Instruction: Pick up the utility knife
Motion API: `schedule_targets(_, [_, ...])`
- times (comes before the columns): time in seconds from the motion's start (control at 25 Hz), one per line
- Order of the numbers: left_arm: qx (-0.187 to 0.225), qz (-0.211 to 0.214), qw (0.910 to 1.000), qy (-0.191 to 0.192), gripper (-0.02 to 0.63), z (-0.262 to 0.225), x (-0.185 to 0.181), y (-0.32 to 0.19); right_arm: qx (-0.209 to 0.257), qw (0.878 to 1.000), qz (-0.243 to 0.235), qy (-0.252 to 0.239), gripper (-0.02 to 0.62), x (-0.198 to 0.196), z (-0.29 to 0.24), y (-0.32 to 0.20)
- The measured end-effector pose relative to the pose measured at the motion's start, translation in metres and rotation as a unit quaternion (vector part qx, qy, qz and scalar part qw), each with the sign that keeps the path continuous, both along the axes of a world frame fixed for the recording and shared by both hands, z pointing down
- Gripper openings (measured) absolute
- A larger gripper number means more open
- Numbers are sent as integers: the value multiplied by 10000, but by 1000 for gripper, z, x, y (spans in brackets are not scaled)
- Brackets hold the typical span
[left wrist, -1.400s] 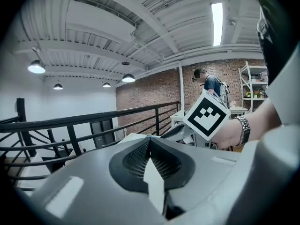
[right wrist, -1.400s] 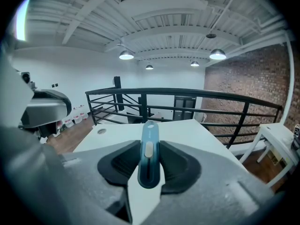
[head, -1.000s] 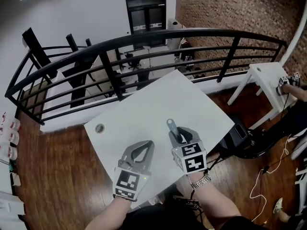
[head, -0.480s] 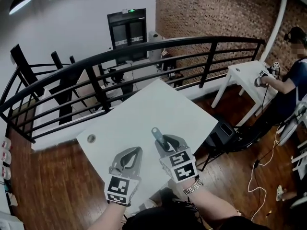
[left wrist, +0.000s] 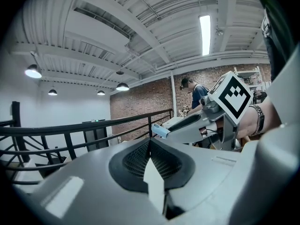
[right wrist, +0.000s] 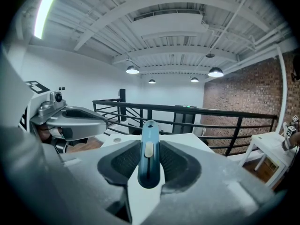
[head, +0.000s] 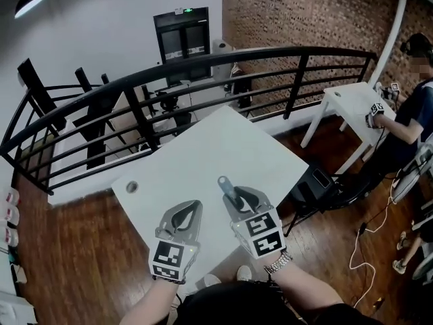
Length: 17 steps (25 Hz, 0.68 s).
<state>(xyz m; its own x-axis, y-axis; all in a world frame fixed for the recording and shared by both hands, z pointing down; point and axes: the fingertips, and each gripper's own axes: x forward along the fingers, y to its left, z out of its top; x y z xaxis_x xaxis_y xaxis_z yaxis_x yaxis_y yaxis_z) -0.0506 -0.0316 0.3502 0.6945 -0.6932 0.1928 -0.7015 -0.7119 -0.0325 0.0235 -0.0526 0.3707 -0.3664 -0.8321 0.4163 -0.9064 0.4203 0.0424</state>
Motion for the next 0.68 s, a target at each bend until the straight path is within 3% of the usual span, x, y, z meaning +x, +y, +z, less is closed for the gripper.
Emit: schedule_targets(0.68, [27, -71, 9999, -115, 17, -5, 45, 21, 45, 9997, -237, -2, 120, 38, -10, 24])
